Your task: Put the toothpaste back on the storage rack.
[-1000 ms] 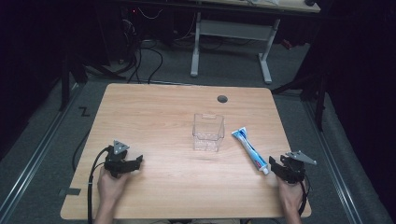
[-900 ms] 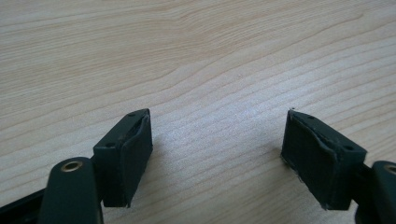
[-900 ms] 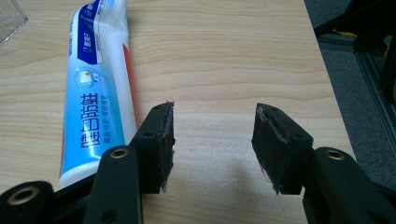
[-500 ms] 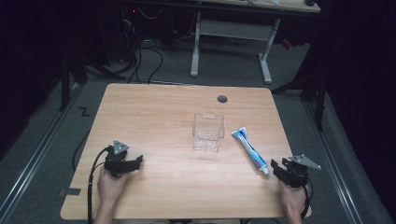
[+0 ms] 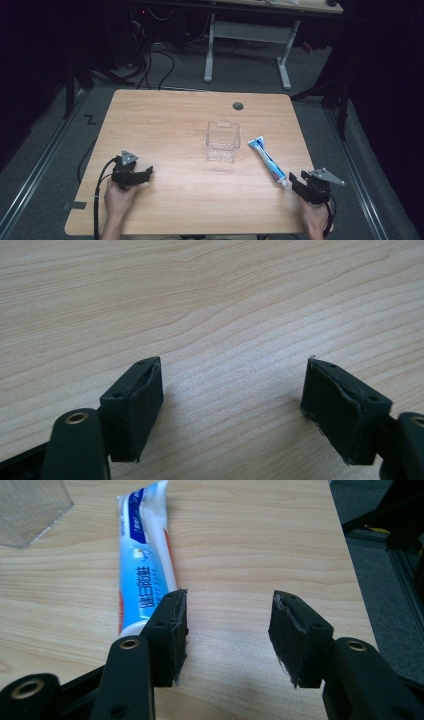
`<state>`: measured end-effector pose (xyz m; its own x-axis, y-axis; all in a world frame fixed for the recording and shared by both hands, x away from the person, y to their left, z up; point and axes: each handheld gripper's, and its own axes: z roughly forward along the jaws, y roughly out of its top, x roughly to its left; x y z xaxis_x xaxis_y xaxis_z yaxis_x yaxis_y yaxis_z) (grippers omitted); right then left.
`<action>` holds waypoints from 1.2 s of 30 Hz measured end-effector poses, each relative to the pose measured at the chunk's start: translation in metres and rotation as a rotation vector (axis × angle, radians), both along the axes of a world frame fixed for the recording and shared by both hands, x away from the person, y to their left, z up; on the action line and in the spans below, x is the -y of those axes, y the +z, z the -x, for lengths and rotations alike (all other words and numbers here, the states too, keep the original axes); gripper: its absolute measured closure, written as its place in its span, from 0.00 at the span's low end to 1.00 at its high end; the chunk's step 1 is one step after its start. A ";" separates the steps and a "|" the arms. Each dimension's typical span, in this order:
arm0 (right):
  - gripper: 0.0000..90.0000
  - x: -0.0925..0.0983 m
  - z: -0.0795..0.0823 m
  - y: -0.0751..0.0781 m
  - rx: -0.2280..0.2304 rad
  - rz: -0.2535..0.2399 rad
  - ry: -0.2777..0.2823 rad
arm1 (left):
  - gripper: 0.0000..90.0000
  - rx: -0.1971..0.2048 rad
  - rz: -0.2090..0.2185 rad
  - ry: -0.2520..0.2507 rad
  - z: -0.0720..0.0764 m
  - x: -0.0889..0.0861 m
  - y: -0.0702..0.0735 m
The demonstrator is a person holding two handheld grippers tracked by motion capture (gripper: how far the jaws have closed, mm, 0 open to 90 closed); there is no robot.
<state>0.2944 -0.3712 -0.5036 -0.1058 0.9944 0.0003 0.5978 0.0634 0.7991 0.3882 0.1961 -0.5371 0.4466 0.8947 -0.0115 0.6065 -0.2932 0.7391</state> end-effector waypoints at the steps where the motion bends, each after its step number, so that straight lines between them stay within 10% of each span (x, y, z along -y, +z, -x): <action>1: 0.55 -0.001 0.000 0.001 0.007 0.002 0.009 | 0.27 0.000 0.000 0.001 0.000 0.000 0.000; 36: 0.55 -0.037 -0.019 0.016 0.003 -0.024 0.161 | 0.28 0.000 0.001 0.000 0.000 0.000 0.000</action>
